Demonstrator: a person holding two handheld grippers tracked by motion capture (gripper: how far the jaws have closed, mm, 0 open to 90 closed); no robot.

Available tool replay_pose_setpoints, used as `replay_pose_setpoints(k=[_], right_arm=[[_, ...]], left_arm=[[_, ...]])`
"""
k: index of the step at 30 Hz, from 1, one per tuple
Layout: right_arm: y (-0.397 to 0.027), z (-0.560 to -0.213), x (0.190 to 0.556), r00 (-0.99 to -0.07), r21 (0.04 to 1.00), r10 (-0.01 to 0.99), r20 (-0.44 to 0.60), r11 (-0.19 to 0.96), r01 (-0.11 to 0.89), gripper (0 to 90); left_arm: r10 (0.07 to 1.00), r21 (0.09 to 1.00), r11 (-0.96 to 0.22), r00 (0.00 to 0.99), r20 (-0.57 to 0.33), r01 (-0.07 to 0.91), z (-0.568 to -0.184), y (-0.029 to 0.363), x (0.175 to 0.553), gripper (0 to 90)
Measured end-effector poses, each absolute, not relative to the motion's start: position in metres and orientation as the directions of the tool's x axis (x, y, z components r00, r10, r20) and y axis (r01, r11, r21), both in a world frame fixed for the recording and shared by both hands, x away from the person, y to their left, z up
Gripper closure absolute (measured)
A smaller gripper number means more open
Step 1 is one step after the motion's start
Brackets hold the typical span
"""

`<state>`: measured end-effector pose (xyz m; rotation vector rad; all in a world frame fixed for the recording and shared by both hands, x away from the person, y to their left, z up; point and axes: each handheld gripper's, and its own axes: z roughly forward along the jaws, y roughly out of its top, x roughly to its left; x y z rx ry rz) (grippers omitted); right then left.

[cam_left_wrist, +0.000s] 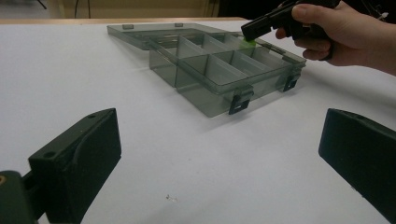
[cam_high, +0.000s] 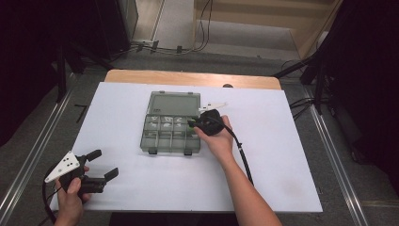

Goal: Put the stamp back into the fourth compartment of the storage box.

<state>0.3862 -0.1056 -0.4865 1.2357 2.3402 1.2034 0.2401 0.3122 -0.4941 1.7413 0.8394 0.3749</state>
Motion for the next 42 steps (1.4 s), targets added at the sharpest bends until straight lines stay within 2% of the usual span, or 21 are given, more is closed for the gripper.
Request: replay_pose_setpoints(k=[4, 15, 18, 22, 23, 27, 42], right_arm=[[-0.105, -0.489, 0.386, -0.618, 0.756, 0.776, 0.126, 0.328, 0.566, 69.3], [-0.115, -0.475, 0.377, -0.606, 0.812, 0.782, 0.147, 0.254, 0.525, 30.8], [-0.118, -0.474, 0.374, -0.611, 0.819, 0.776, 0.159, 0.241, 0.520, 9.6], [-0.123, -0.473, 0.369, -0.606, 0.820, 0.779, 0.163, 0.234, 0.522, 5.7], [-0.125, -0.473, 0.368, -0.612, 0.821, 0.774, 0.162, 0.238, 0.519, 0.0], [-0.130, -0.473, 0.362, -0.620, 0.827, 0.760, 0.194, 0.214, 0.520, 0.0], [-0.137, -0.476, 0.352, -0.623, 0.835, 0.753, 0.210, 0.194, 0.515, 0.0]], left_arm=[[0.696, 0.926, -0.132, 0.698, -0.167, 0.354, -0.494, 0.313, 0.241, 0.0], [0.698, 0.926, -0.127, 0.695, -0.172, 0.356, -0.493, 0.314, 0.242, 0.0], [0.698, 0.927, -0.113, 0.693, -0.182, 0.357, -0.493, 0.316, 0.243, 0.0], [0.703, 0.922, -0.123, 0.688, -0.180, 0.367, -0.491, 0.315, 0.244, 0.0], [0.706, 0.921, -0.126, 0.685, -0.179, 0.369, -0.491, 0.315, 0.245, 0.0], [0.700, 0.919, -0.128, 0.690, -0.183, 0.373, -0.488, 0.312, 0.248, 0.0], [0.657, 0.919, -0.191, 0.740, -0.141, 0.345, -0.474, 0.294, 0.258, 0.0]])
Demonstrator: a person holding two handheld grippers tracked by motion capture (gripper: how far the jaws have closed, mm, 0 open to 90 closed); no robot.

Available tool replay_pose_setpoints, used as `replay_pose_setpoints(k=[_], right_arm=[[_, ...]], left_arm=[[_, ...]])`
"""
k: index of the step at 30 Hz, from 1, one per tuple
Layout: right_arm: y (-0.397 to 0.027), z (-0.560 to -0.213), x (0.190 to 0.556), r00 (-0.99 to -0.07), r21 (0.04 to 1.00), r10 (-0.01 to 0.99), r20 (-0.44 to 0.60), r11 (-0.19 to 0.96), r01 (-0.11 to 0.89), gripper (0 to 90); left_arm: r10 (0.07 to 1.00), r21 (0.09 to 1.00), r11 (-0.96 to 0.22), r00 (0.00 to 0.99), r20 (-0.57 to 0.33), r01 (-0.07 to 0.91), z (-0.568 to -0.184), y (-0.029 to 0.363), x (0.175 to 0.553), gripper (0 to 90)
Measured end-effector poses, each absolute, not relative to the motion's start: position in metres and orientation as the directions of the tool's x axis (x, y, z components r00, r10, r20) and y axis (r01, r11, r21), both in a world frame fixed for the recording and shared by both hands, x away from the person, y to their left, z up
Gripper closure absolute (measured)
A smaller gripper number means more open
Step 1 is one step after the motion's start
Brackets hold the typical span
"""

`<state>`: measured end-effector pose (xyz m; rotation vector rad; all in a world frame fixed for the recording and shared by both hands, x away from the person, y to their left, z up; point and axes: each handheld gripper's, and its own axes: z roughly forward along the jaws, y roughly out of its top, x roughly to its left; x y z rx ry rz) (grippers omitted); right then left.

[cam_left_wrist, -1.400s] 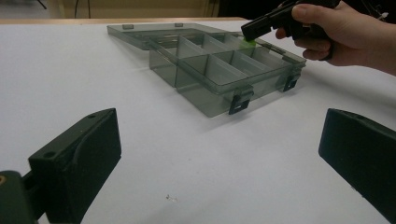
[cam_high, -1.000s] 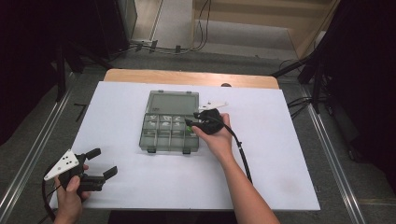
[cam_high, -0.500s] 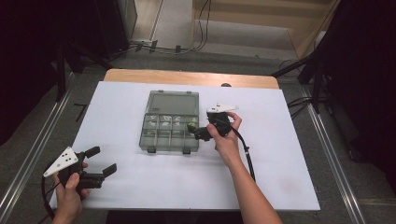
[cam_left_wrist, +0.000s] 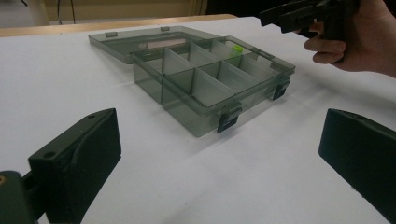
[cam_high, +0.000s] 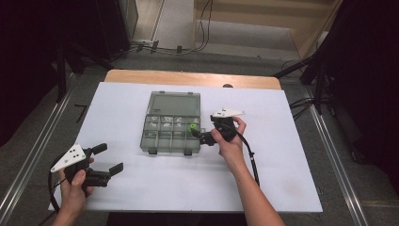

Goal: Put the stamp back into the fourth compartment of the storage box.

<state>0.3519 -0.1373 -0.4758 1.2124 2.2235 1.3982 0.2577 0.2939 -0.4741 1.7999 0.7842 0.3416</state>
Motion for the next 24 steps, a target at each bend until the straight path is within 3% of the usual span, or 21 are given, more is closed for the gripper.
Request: replay_pose_setpoints(k=[10, 24], right_arm=[[-0.139, -0.476, 0.352, -0.620, 0.834, 0.752, 0.225, 0.181, 0.522, 0.0], [-0.146, -0.476, 0.354, -0.620, 0.835, 0.757, 0.206, 0.195, 0.515, 0.0]], left_arm=[[0.630, 0.912, -0.204, 0.760, -0.155, 0.356, -0.468, 0.282, 0.272, 0.0], [0.677, 0.911, -0.188, 0.720, -0.150, 0.367, -0.461, 0.275, 0.299, 0.0]])
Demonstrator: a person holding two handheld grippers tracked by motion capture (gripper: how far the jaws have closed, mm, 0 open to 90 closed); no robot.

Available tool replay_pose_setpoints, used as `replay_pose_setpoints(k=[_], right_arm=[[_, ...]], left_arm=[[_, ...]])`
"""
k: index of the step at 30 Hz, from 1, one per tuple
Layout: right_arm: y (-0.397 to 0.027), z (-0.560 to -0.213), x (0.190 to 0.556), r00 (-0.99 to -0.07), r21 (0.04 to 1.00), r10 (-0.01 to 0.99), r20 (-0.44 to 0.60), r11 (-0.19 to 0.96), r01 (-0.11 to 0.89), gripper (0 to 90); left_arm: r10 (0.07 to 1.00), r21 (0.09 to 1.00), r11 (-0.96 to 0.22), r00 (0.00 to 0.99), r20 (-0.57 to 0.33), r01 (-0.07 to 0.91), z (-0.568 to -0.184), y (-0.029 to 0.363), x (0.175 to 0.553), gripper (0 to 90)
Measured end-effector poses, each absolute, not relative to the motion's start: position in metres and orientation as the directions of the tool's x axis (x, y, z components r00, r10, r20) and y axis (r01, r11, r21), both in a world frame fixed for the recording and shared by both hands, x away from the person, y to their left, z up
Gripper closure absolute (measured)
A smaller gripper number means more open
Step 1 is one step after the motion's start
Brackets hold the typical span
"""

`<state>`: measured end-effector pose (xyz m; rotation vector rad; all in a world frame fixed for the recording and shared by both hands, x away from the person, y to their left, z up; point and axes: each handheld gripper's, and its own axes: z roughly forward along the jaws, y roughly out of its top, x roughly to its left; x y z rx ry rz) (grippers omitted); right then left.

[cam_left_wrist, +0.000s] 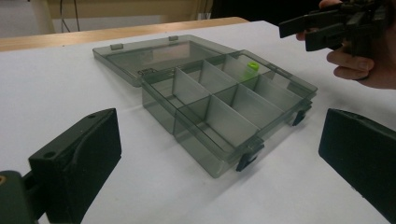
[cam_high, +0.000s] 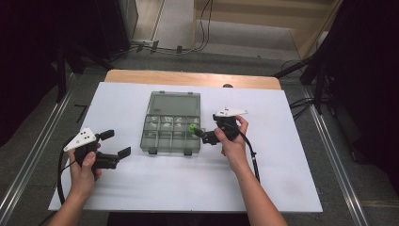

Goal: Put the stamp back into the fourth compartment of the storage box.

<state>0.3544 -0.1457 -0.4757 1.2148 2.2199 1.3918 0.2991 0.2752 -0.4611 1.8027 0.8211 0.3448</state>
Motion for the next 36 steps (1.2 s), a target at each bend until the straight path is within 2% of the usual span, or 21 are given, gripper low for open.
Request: replay_pose_setpoints(k=[22, 36], right_arm=[[-0.149, -0.478, 0.363, -0.621, 0.829, 0.748, 0.234, 0.180, 0.529, 0.0], [-0.154, -0.485, 0.379, -0.575, 0.790, 0.769, 0.280, 0.157, 0.593, 0.0]], left_arm=[[0.670, 0.909, -0.171, 0.721, -0.177, 0.381, -0.448, 0.249, 0.341, 0.0], [0.666, 0.898, -0.158, 0.716, -0.211, 0.411, -0.452, 0.233, 0.375, 0.0]])
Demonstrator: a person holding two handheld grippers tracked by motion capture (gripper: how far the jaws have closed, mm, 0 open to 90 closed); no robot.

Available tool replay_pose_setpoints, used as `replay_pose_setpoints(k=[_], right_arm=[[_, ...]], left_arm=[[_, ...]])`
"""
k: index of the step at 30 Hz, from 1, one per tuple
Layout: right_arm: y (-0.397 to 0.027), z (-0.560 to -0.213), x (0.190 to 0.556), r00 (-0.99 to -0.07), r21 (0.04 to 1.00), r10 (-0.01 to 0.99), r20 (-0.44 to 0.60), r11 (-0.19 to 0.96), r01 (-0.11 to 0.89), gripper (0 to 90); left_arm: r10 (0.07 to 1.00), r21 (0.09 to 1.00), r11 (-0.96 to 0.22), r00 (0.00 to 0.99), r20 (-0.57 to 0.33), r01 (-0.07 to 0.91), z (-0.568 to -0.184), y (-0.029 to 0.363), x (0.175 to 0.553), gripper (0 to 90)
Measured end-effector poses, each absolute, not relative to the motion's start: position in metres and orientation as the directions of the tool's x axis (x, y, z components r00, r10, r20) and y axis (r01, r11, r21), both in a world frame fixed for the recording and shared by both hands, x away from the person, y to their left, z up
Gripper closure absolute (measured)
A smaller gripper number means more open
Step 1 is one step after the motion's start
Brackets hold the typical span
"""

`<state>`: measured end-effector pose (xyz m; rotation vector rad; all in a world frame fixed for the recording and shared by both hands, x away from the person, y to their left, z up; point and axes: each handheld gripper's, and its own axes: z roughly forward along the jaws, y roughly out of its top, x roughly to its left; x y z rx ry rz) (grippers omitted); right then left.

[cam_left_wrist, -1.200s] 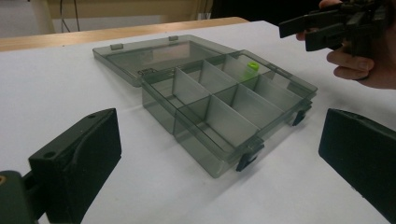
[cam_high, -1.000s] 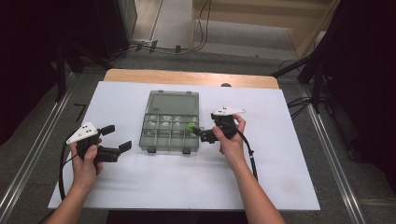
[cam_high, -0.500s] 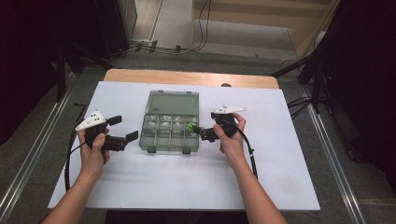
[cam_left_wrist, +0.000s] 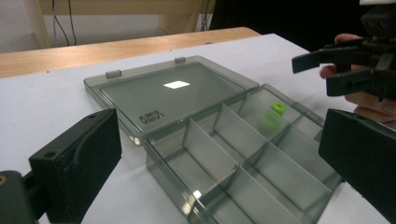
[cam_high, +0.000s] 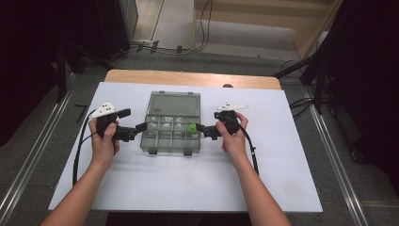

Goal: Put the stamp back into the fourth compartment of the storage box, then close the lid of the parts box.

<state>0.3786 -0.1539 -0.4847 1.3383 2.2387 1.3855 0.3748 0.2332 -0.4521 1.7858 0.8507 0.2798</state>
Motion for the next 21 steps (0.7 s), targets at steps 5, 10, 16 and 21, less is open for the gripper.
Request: replay_pose_setpoints(k=[5, 10, 16, 21], right_arm=[[-0.155, -0.485, 0.385, -0.572, 0.786, 0.764, 0.299, 0.143, 0.602, 0.0], [-0.151, -0.485, 0.389, -0.578, 0.785, 0.759, 0.300, 0.148, 0.602, 0.0], [-0.148, -0.484, 0.397, -0.574, 0.781, 0.755, 0.318, 0.135, 0.610, 0.0], [-0.147, -0.484, 0.406, -0.557, 0.765, 0.750, 0.356, 0.109, 0.635, 0.0]], left_arm=[[0.658, 0.887, -0.169, 0.720, -0.222, 0.429, -0.456, 0.225, 0.384, 0.0], [0.660, 0.884, -0.172, 0.717, -0.224, 0.434, -0.457, 0.219, 0.394, 0.0], [0.664, 0.880, -0.166, 0.710, -0.234, 0.445, -0.461, 0.216, 0.405, 0.0], [0.686, 0.869, -0.151, 0.683, -0.252, 0.471, -0.463, 0.218, 0.417, 1.1]])
